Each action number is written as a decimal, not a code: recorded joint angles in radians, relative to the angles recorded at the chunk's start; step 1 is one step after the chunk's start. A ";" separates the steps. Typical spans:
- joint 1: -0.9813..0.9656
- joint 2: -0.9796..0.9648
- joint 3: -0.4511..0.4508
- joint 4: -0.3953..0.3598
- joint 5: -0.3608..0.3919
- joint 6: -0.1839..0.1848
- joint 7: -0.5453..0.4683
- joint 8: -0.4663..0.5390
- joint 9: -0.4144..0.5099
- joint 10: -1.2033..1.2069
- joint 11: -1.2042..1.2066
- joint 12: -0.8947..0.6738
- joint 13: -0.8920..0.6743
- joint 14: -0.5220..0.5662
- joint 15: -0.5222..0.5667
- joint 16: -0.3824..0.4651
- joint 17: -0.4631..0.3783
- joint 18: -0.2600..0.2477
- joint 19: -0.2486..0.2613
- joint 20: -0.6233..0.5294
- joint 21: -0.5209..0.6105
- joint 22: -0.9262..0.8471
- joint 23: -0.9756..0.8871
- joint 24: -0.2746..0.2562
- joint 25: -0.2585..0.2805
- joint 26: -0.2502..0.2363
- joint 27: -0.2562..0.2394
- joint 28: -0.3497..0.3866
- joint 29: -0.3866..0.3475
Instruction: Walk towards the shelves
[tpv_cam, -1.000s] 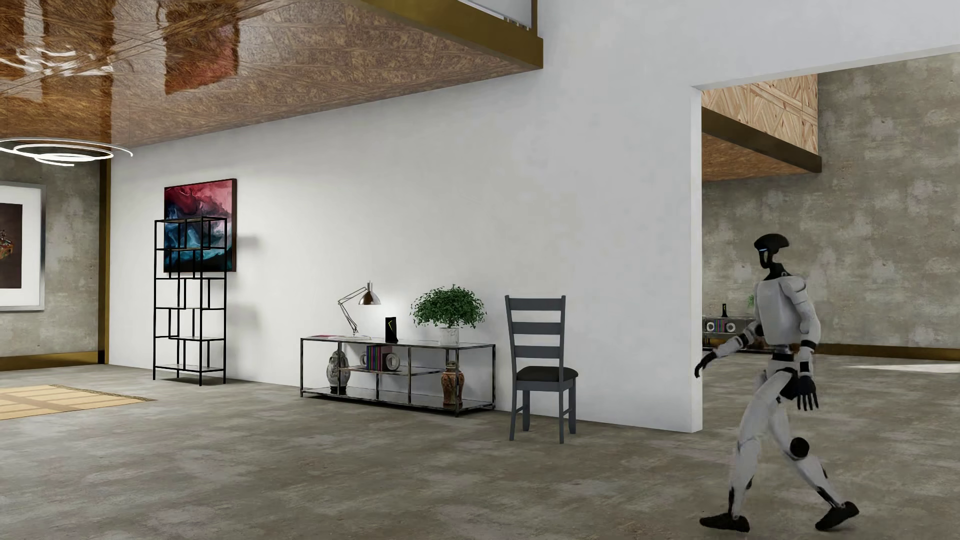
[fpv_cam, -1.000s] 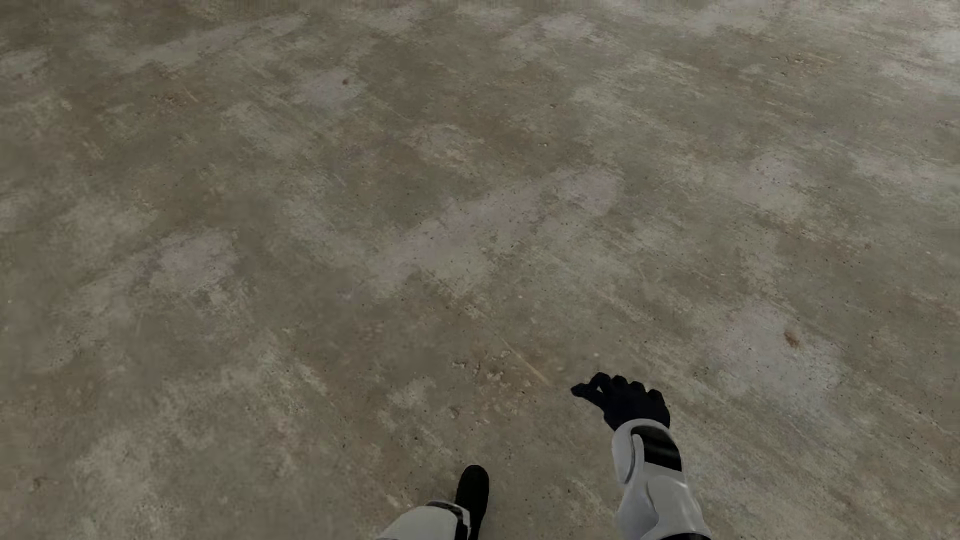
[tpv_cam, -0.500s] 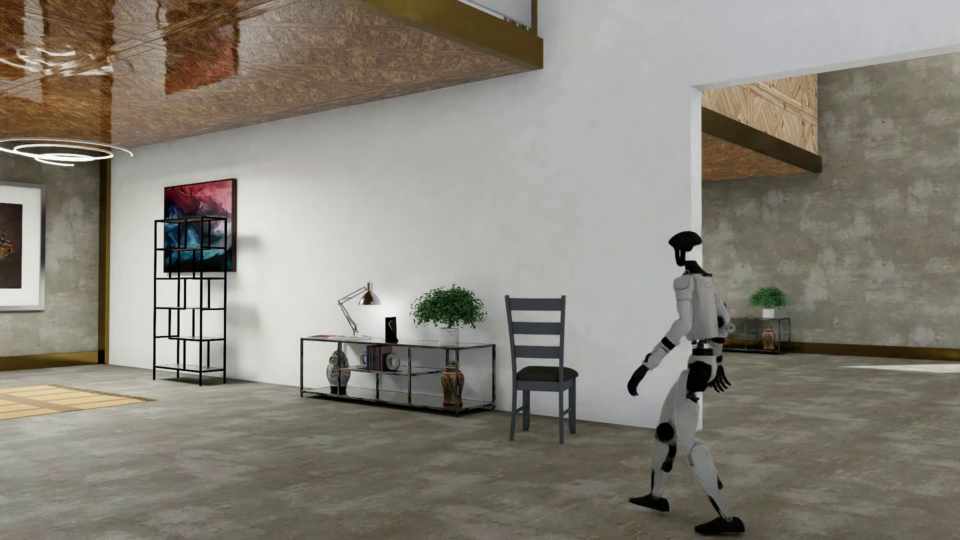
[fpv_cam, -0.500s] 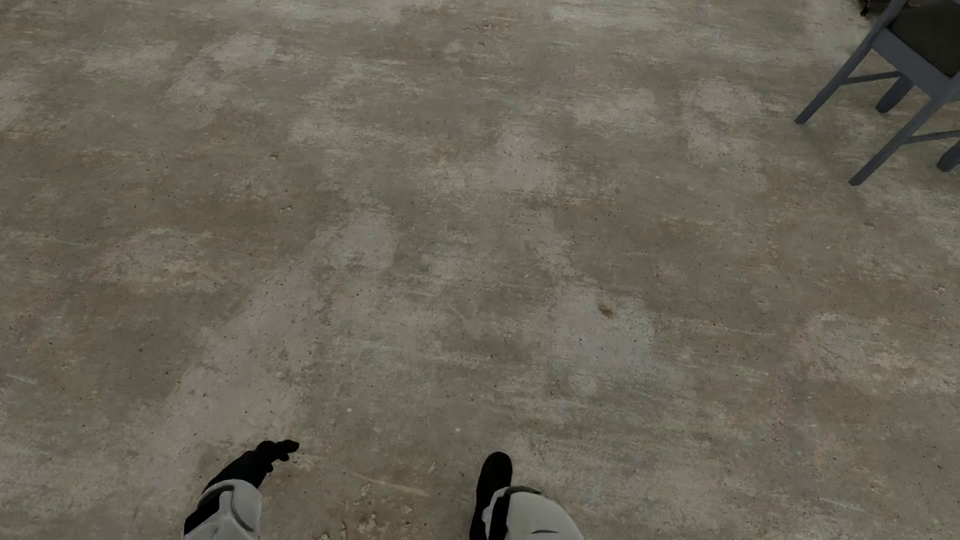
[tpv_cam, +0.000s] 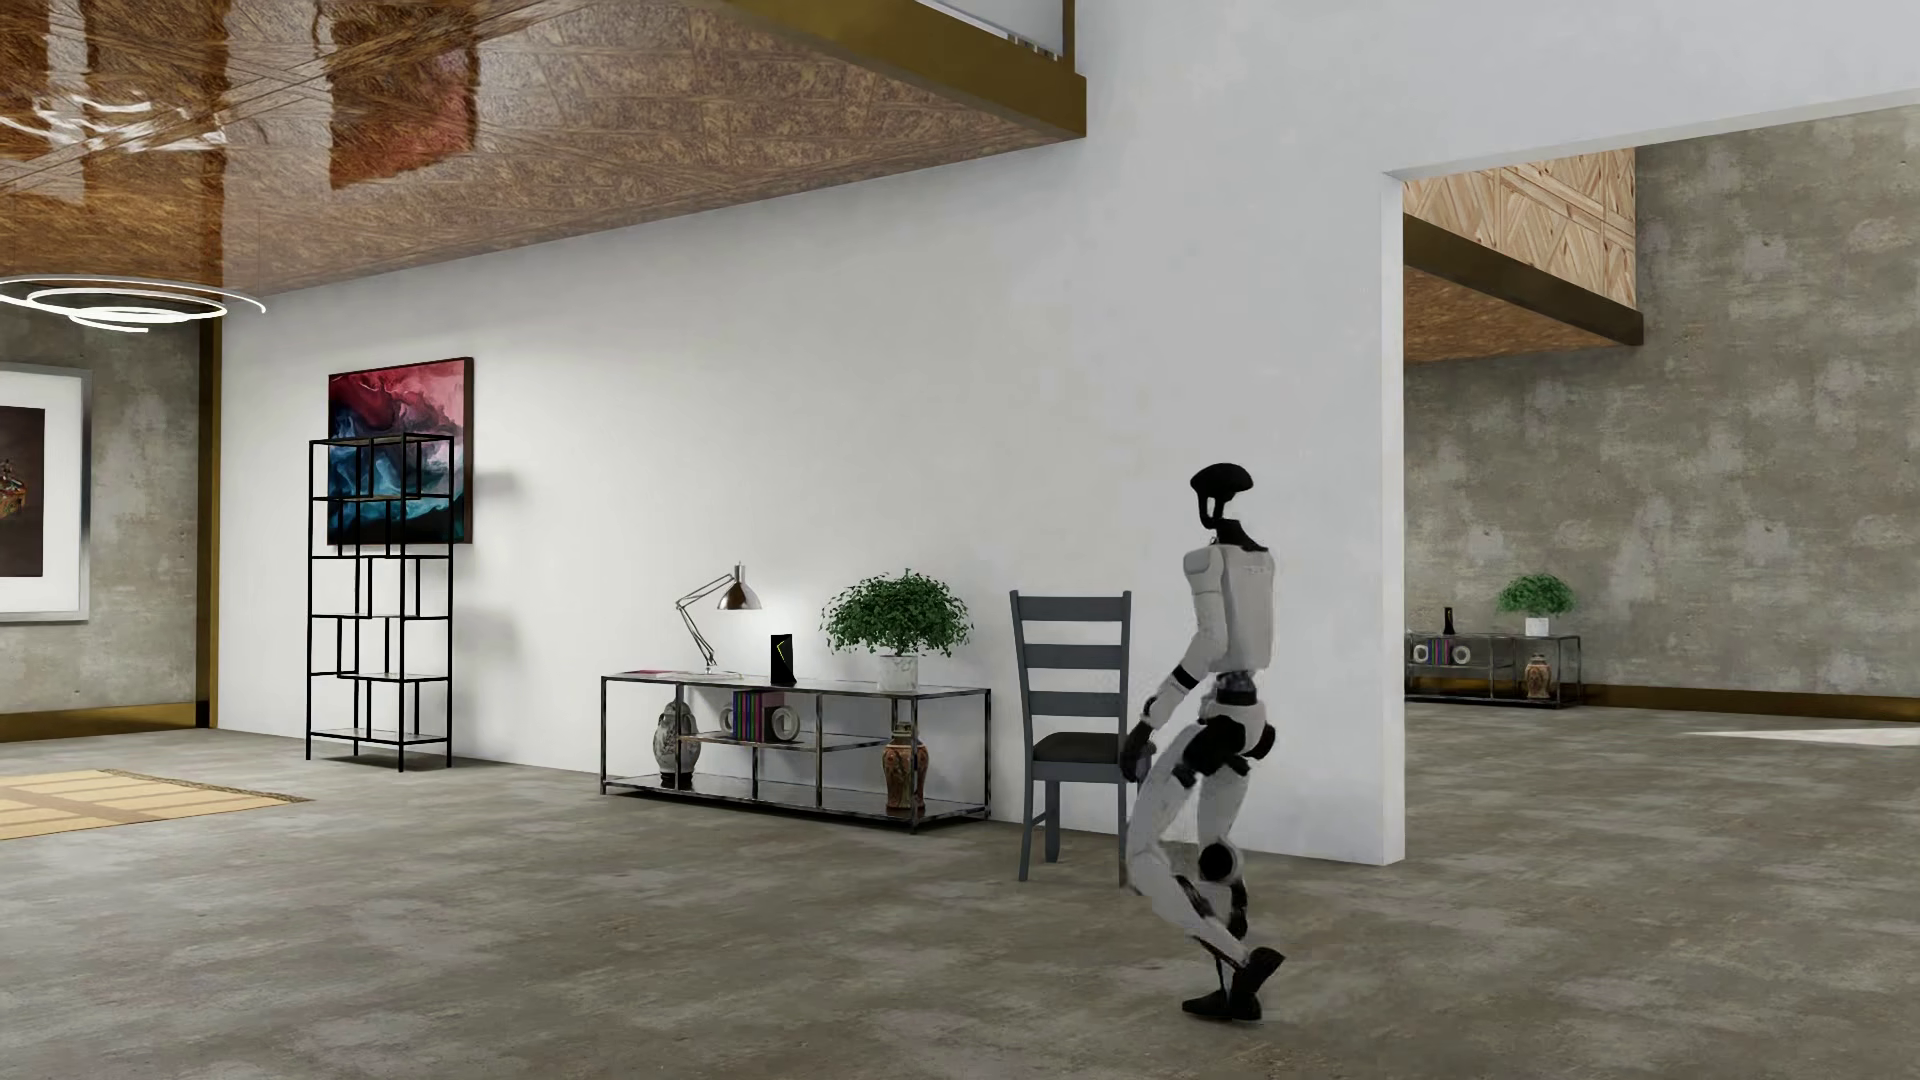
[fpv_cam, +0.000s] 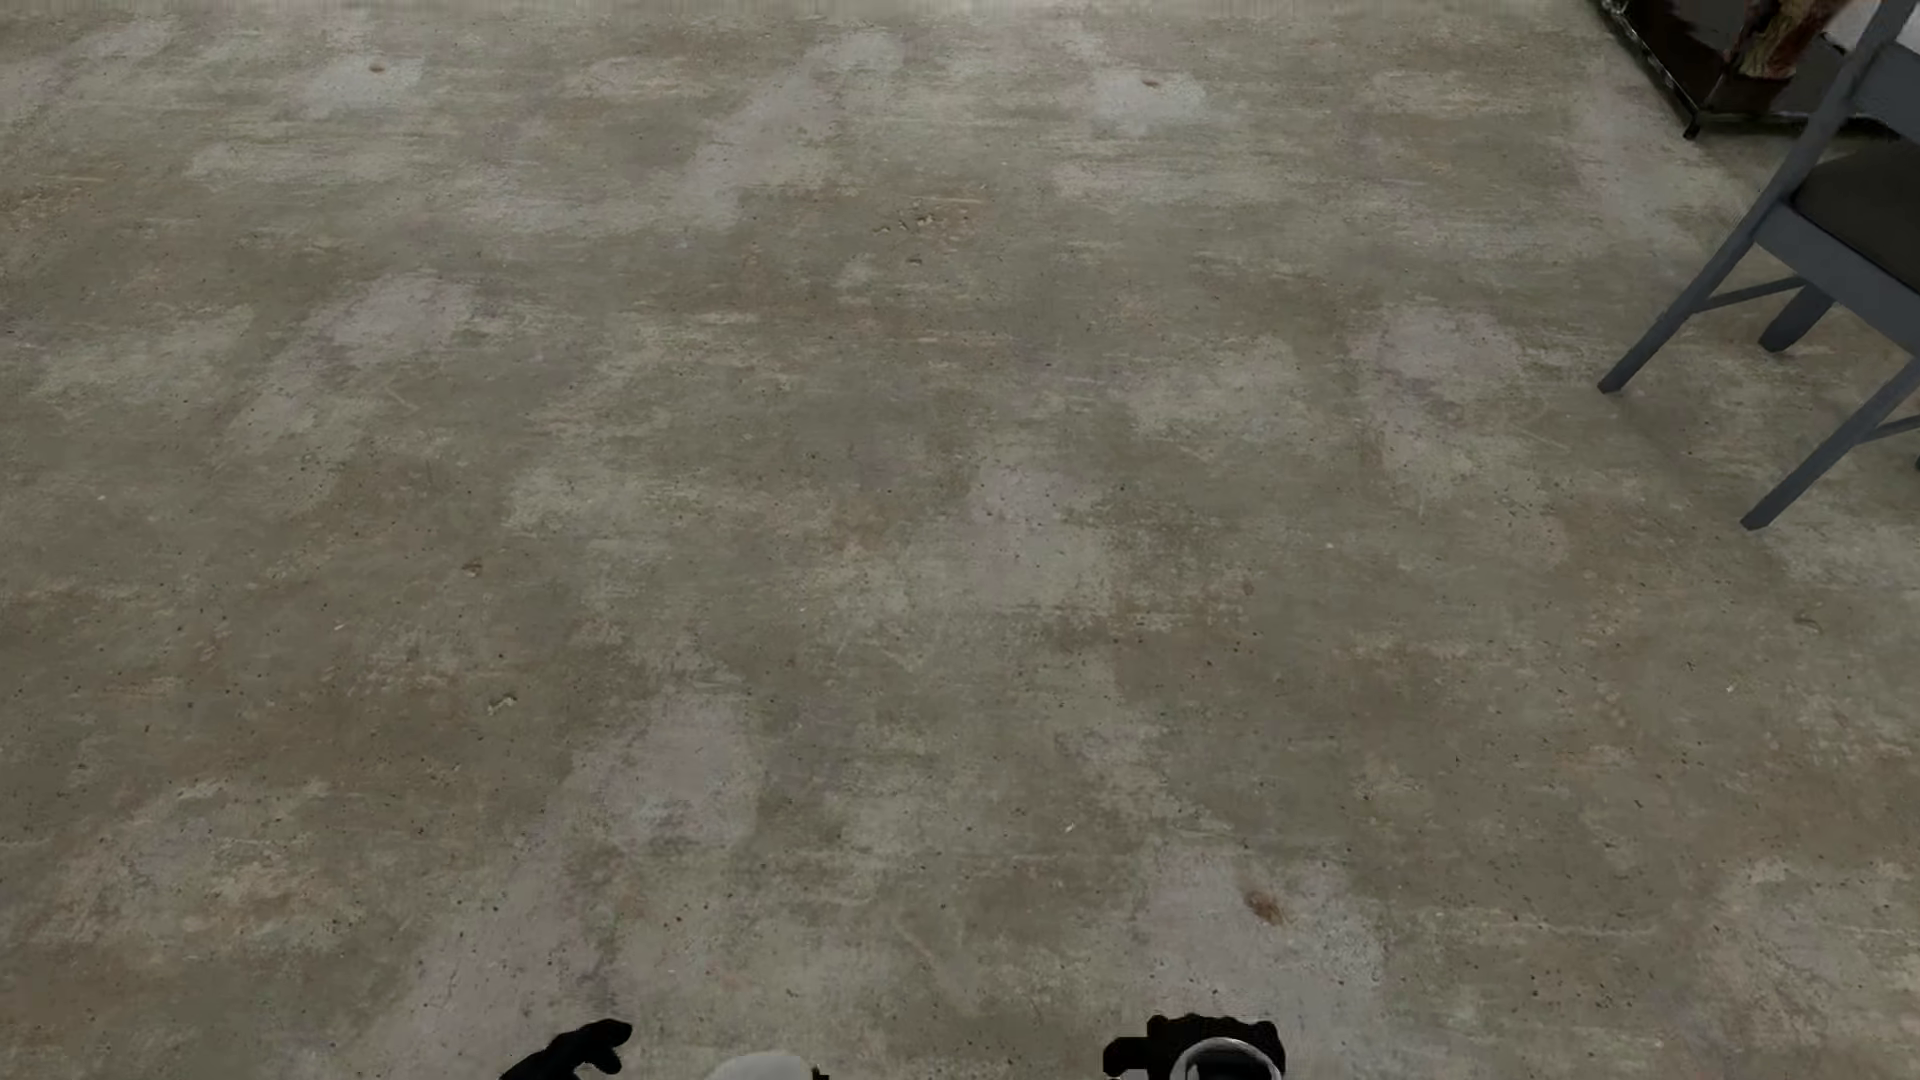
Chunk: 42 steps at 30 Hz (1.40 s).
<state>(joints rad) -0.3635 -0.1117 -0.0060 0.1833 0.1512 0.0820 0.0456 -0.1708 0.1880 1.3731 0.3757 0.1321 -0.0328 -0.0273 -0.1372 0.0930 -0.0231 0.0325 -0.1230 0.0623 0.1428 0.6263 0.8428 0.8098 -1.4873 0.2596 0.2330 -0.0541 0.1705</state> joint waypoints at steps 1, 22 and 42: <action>-0.071 0.051 0.015 0.007 0.007 -0.001 -0.010 0.019 0.000 -0.060 -0.018 0.033 -0.056 0.000 -0.027 -0.002 -0.002 0.021 0.007 0.015 0.018 0.006 -0.034 -0.005 0.023 -0.002 -0.030 -0.023 -0.019; 0.280 -0.313 -0.033 -0.198 -0.315 -0.161 0.207 0.102 -0.021 -0.884 0.888 -0.009 0.326 -0.280 0.159 -0.036 -0.120 0.035 0.119 0.040 -0.012 0.206 -0.032 0.207 0.129 -0.021 0.007 -0.009 0.128; -0.101 0.057 0.023 0.042 0.009 0.005 -0.005 -0.046 -0.009 -0.134 -0.035 0.081 -0.141 0.003 -0.003 -0.023 0.012 0.020 -0.035 0.026 -0.122 -0.051 -0.081 -0.058 0.061 -0.015 -0.113 0.081 -0.115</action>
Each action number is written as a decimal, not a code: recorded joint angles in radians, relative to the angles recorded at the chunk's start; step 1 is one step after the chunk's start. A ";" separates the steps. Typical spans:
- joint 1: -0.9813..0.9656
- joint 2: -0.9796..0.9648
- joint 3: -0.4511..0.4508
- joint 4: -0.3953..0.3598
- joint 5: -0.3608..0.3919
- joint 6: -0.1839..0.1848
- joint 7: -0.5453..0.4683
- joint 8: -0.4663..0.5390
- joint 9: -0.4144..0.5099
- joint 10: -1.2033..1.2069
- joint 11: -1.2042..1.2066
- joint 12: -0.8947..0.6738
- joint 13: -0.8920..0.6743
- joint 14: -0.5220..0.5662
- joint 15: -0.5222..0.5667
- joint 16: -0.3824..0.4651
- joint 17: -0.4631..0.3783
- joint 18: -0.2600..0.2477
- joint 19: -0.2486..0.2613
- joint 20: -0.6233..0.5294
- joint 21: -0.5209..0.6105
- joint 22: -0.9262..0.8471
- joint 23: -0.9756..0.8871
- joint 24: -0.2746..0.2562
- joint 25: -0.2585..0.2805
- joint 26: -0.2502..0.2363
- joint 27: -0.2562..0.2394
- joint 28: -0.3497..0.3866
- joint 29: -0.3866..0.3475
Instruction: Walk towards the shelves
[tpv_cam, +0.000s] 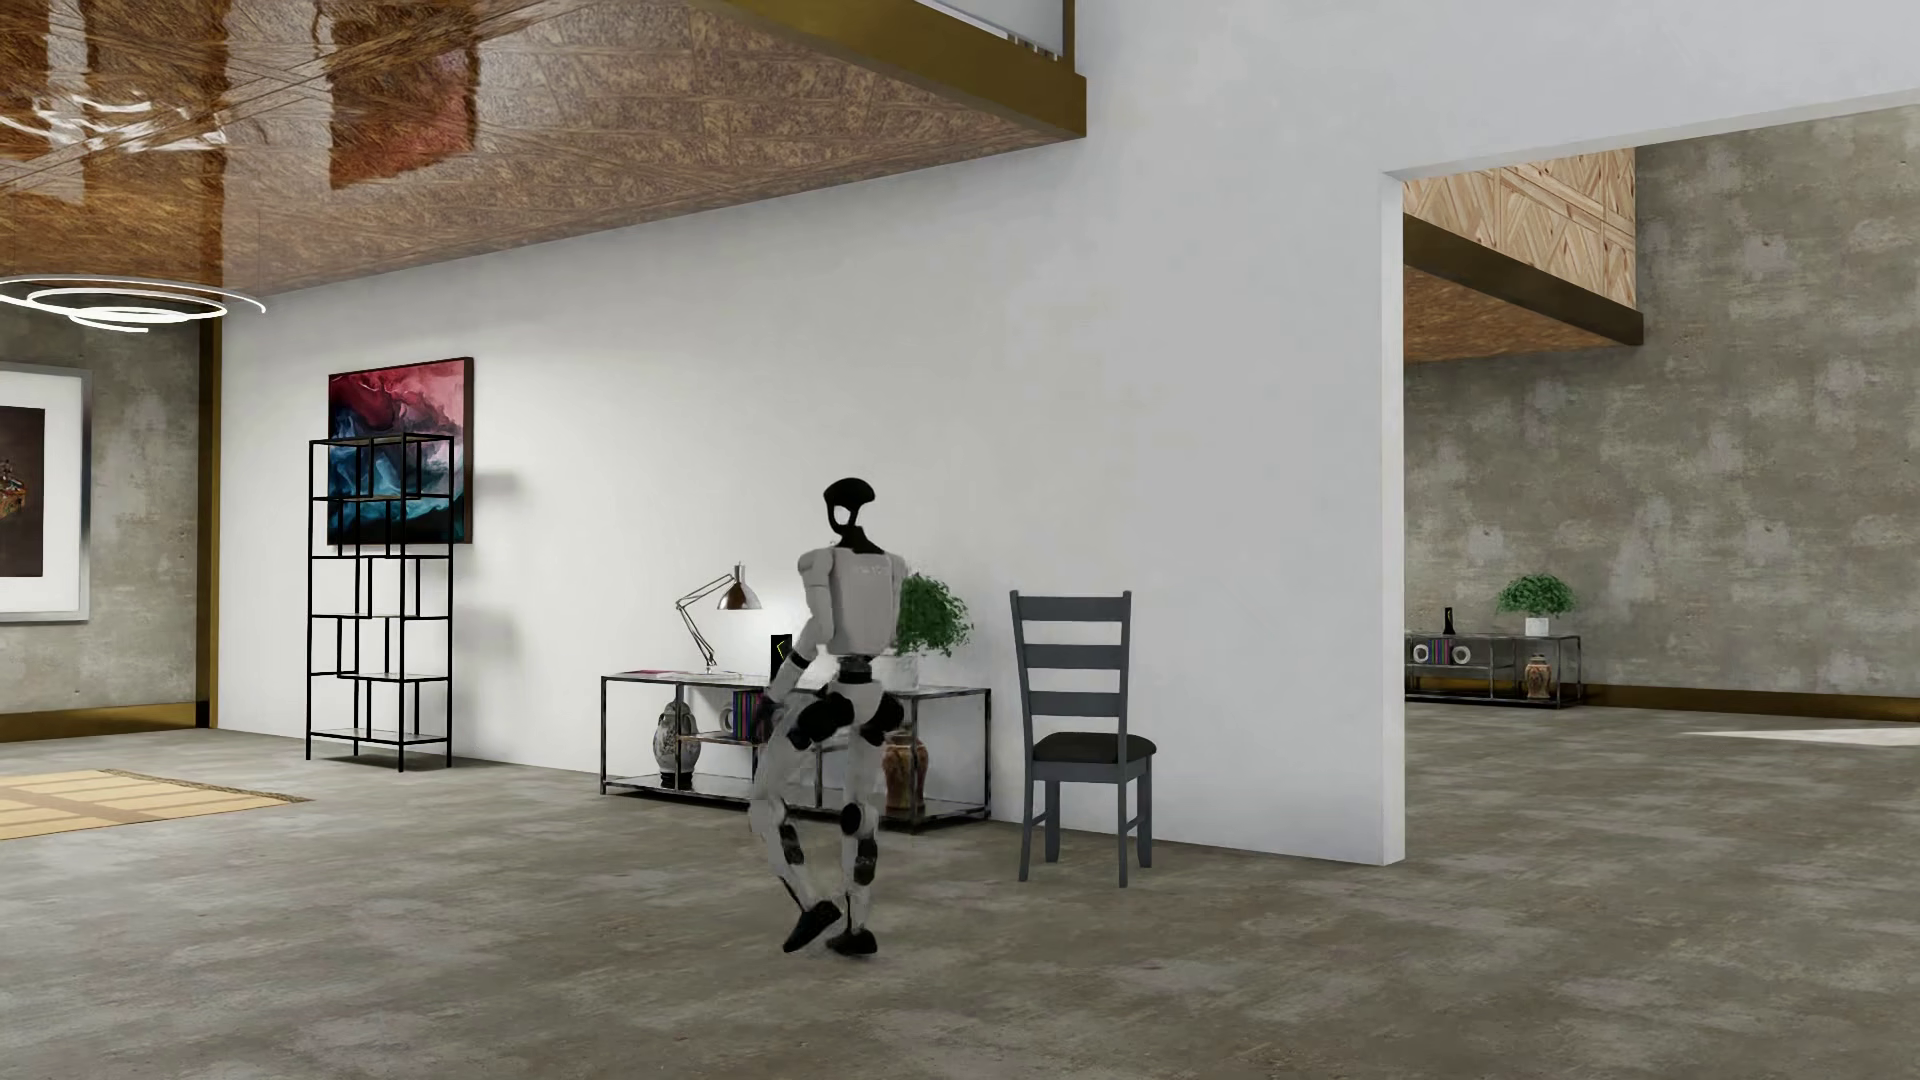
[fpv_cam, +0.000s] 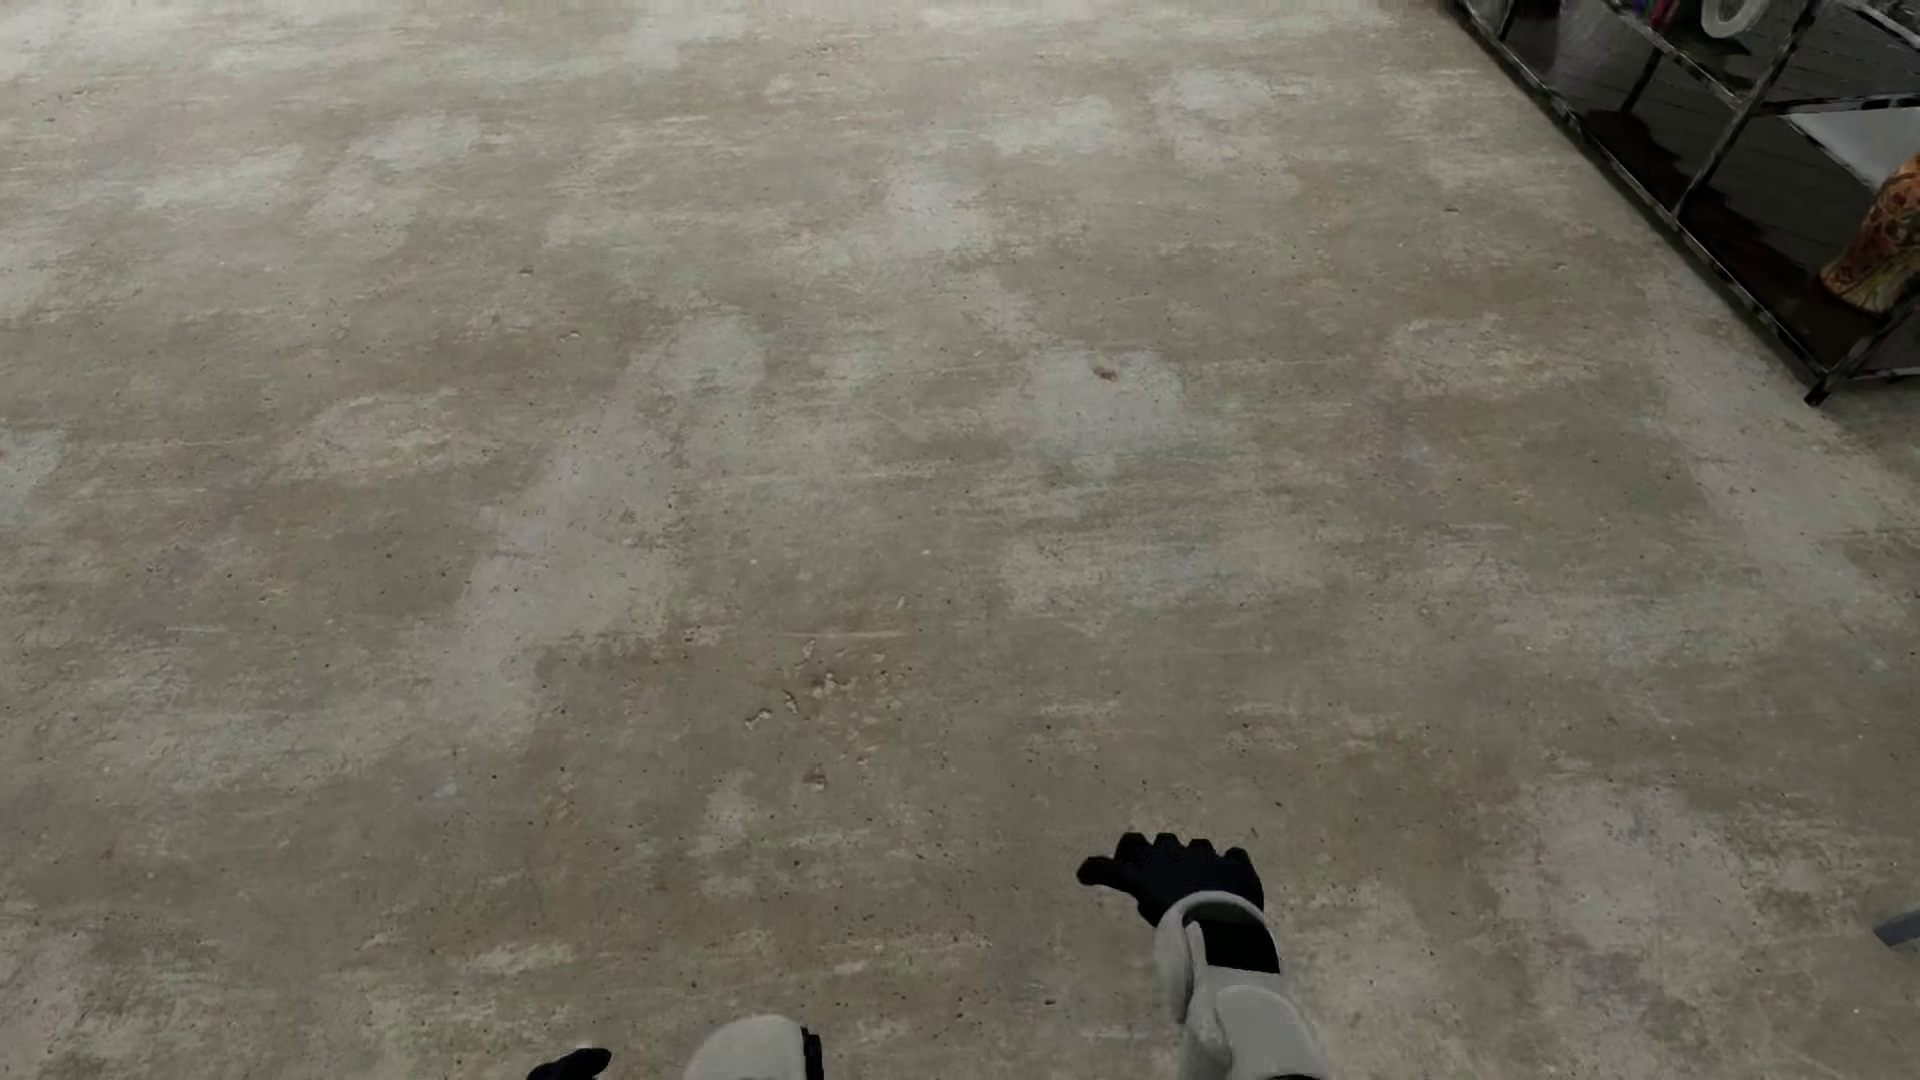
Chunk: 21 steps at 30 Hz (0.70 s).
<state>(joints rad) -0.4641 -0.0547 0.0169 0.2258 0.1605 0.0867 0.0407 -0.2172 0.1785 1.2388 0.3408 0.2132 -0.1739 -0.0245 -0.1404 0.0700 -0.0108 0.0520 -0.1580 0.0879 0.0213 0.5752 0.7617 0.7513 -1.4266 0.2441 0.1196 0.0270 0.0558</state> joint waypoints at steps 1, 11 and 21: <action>-0.039 0.049 0.017 0.010 0.018 0.001 0.022 0.027 -0.004 -0.153 -0.023 0.034 -0.045 0.008 -0.028 -0.001 -0.011 0.012 0.003 0.020 0.031 0.017 -0.041 -0.007 0.021 0.014 -0.016 -0.005 -0.024; -0.040 0.444 0.067 -0.190 0.053 -0.022 0.224 0.042 -0.002 -0.799 0.023 0.217 -0.067 0.066 -0.092 -0.098 -0.148 0.142 0.052 0.132 0.114 0.120 -0.086 0.051 0.176 0.080 0.121 0.006 -0.022; 0.348 -0.380 -0.036 -0.270 -0.308 -0.145 0.238 0.151 -0.009 -0.737 0.938 -0.027 0.524 -0.278 0.153 -0.108 -0.002 0.058 0.154 0.056 -0.063 0.192 -0.009 0.094 0.249 0.044 0.257 0.112 0.052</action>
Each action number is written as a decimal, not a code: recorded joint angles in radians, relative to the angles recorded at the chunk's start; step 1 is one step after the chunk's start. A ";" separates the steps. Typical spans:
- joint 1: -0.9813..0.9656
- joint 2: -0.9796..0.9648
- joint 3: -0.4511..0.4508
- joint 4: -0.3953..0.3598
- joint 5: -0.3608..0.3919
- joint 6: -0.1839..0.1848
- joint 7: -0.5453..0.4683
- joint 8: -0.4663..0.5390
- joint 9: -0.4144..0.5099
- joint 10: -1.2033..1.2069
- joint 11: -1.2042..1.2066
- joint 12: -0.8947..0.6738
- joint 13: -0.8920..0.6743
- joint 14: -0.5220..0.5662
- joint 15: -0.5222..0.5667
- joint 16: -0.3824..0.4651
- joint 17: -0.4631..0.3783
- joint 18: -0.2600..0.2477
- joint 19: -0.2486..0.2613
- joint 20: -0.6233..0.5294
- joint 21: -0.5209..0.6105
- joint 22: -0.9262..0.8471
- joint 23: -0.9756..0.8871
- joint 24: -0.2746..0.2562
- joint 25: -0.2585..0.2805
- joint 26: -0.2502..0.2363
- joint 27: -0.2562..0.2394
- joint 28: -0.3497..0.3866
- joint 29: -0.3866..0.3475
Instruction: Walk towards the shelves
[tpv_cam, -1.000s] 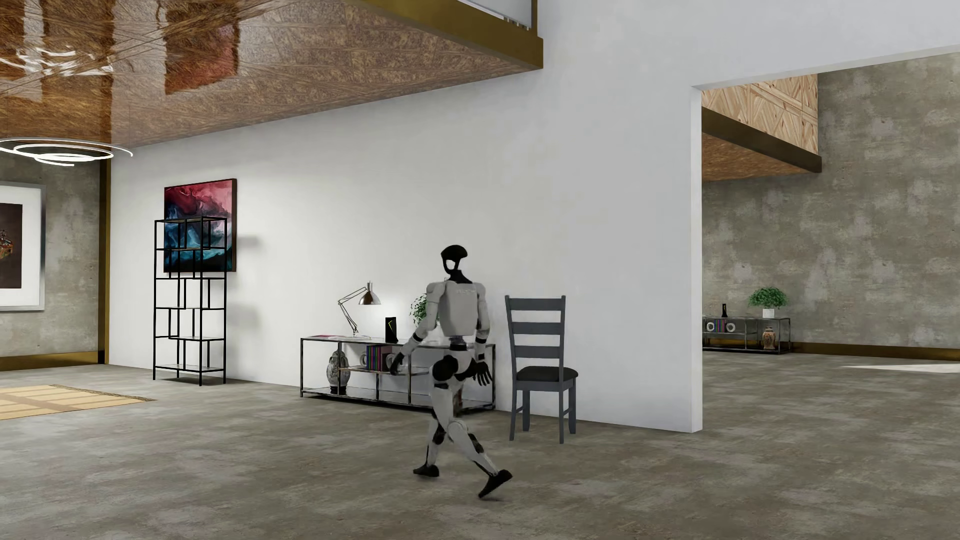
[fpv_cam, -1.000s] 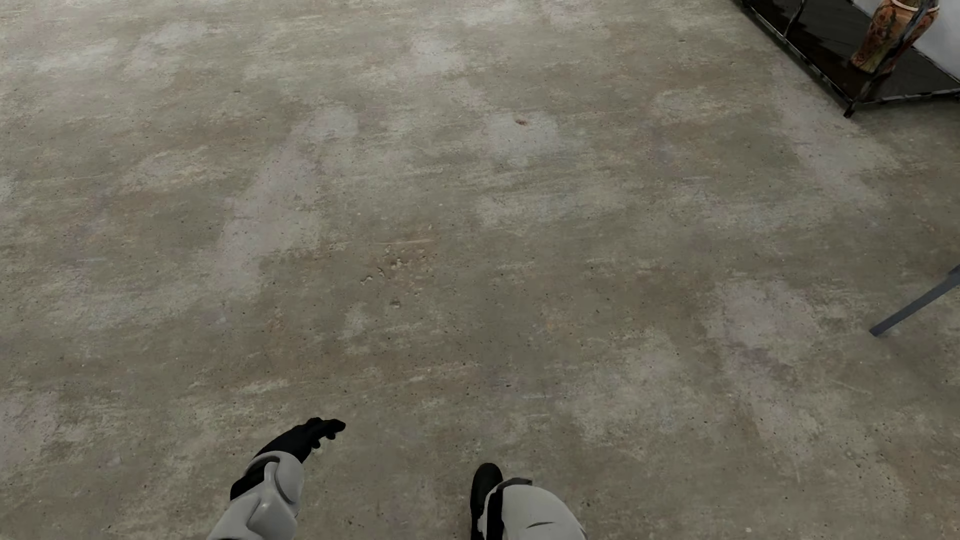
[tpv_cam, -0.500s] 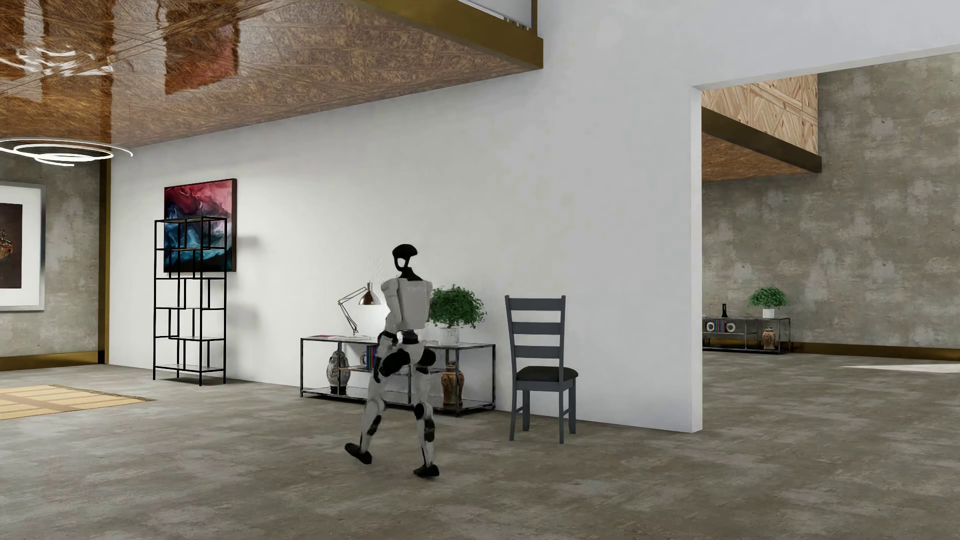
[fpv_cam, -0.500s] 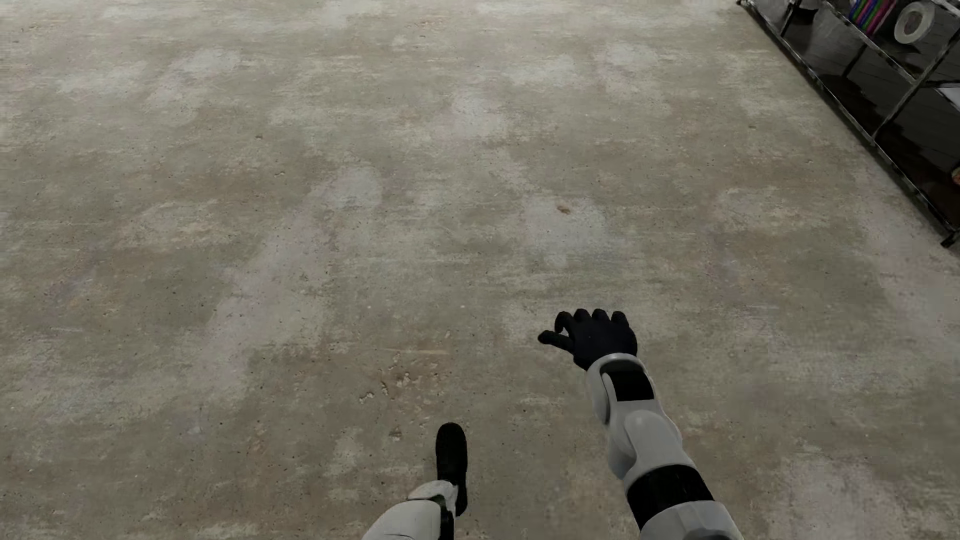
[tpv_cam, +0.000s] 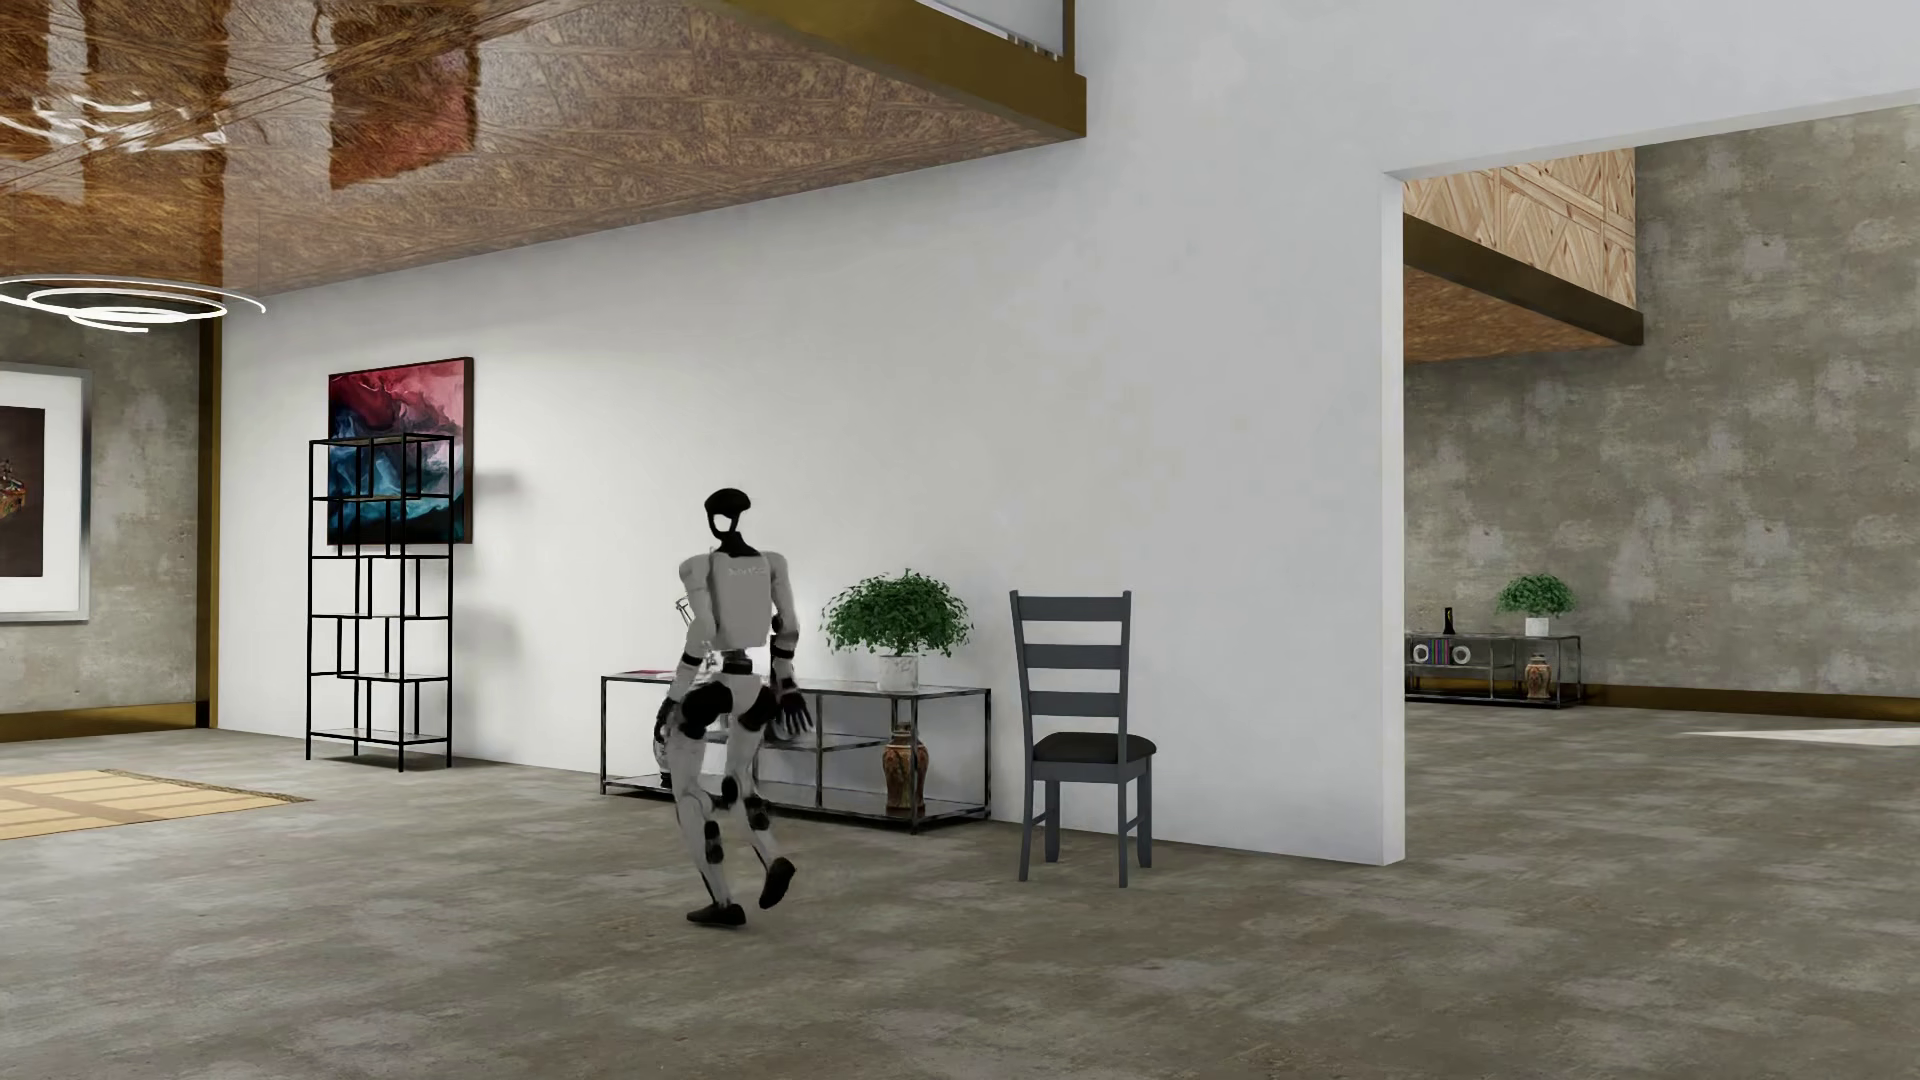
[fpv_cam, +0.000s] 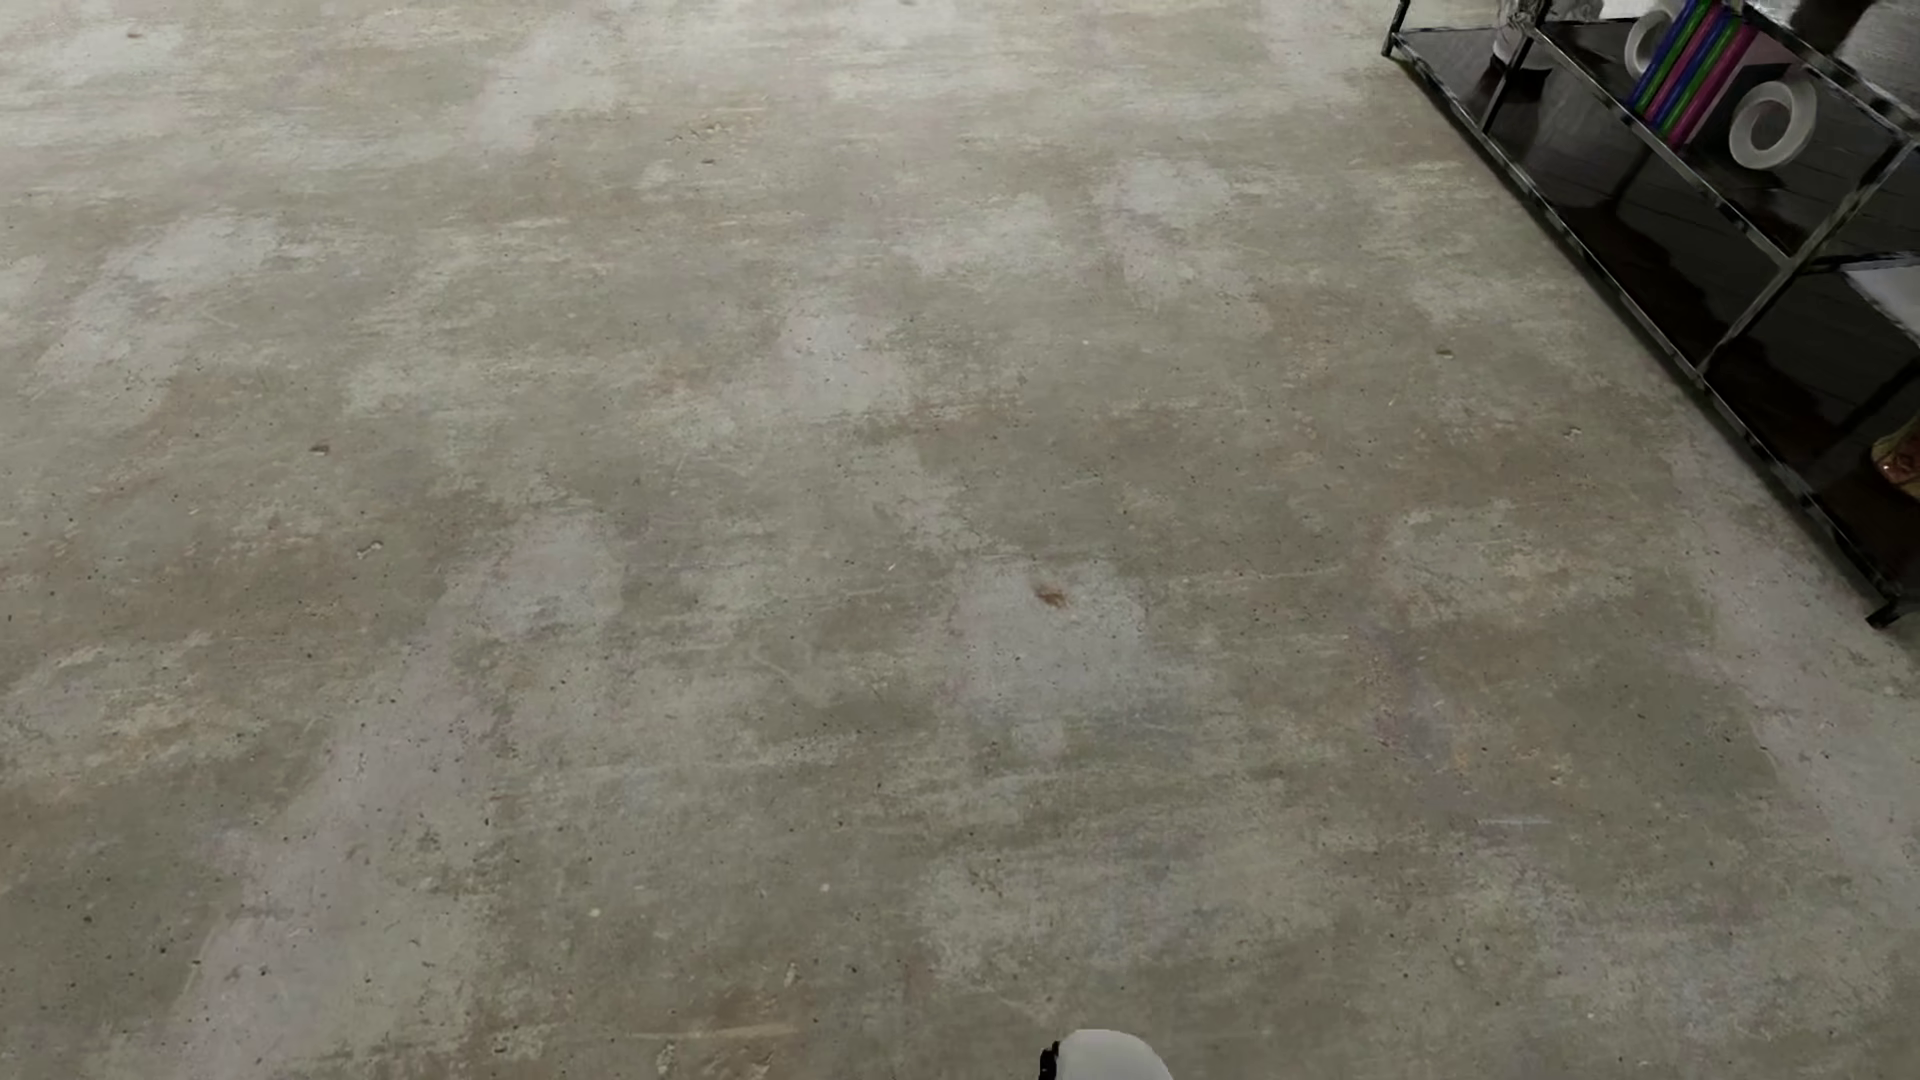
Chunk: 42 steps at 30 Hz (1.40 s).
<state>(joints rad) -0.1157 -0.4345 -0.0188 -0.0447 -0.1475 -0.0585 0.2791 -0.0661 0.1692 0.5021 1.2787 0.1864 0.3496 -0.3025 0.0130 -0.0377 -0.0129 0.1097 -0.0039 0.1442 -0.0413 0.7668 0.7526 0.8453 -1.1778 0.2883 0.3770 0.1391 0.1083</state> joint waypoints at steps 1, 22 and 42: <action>0.051 -0.062 -0.021 -0.010 -0.022 -0.002 -0.019 -0.005 0.000 -0.021 -0.114 -0.055 0.052 -0.028 -0.008 0.029 0.011 -0.010 -0.037 -0.039 -0.040 -0.006 -0.021 0.007 0.044 -0.024 -0.014 -0.046 0.007; -0.366 0.453 0.042 0.272 0.250 0.157 -0.073 -0.053 0.016 0.449 -0.918 0.131 -0.463 0.265 -0.244 0.120 -0.099 -0.077 -0.040 -0.083 0.097 -0.150 -0.017 -0.060 -0.236 -0.031 -0.203 -0.063 -0.021; 0.110 -0.073 -0.043 -0.052 -0.112 -0.025 -0.098 -0.106 -0.007 -0.062 -0.315 -0.249 0.045 -0.038 0.002 0.006 0.025 -0.025 -0.024 -0.077 0.005 0.007 0.009 0.042 -0.061 -0.200 -0.085 0.032 0.104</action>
